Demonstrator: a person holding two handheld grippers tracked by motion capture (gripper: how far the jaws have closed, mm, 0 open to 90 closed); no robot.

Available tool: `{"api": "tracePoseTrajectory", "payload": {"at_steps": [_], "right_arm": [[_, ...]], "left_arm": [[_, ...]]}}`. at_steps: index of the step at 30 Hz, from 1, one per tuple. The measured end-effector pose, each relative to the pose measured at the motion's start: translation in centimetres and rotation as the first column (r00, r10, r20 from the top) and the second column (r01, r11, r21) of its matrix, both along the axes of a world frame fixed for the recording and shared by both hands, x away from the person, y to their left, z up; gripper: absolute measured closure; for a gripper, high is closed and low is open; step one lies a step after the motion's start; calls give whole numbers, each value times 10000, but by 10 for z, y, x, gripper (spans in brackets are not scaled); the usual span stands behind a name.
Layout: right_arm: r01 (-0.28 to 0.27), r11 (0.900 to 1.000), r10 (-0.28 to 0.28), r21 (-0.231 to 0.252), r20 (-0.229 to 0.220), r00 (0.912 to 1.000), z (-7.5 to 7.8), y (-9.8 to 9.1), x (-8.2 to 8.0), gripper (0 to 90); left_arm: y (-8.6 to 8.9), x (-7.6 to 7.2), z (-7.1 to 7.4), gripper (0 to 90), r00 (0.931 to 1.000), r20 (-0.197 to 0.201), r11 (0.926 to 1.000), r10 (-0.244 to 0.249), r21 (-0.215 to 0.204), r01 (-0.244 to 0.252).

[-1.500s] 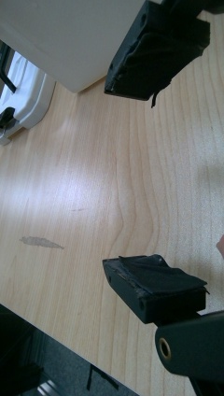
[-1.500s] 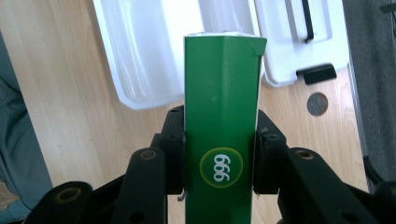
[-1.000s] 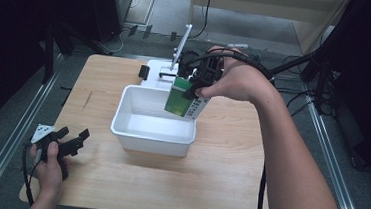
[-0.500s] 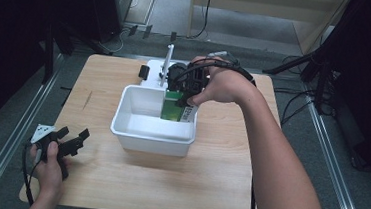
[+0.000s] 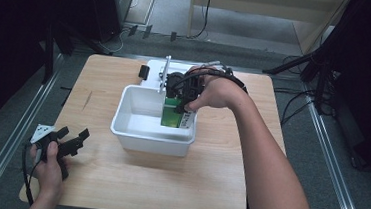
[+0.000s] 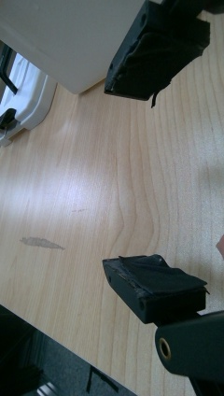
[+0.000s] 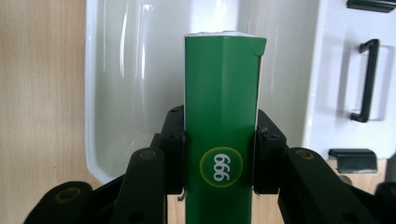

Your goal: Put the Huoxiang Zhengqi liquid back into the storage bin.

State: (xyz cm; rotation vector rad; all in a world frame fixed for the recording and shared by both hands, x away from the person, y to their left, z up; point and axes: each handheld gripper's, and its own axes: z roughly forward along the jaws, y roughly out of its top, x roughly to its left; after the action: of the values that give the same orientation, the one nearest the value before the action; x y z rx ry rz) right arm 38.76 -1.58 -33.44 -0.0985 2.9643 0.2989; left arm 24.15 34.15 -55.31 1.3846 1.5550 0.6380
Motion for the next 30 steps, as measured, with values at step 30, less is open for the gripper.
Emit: {"api": "tracePoseTrajectory", "payload": {"at_steps": [30], "right_arm": [[432,9986,-450,-314,-611,9971,-62,10,18,623]], "left_arm": [[1,0,0,151,10000,29,10000,17,-92,-16]]}}
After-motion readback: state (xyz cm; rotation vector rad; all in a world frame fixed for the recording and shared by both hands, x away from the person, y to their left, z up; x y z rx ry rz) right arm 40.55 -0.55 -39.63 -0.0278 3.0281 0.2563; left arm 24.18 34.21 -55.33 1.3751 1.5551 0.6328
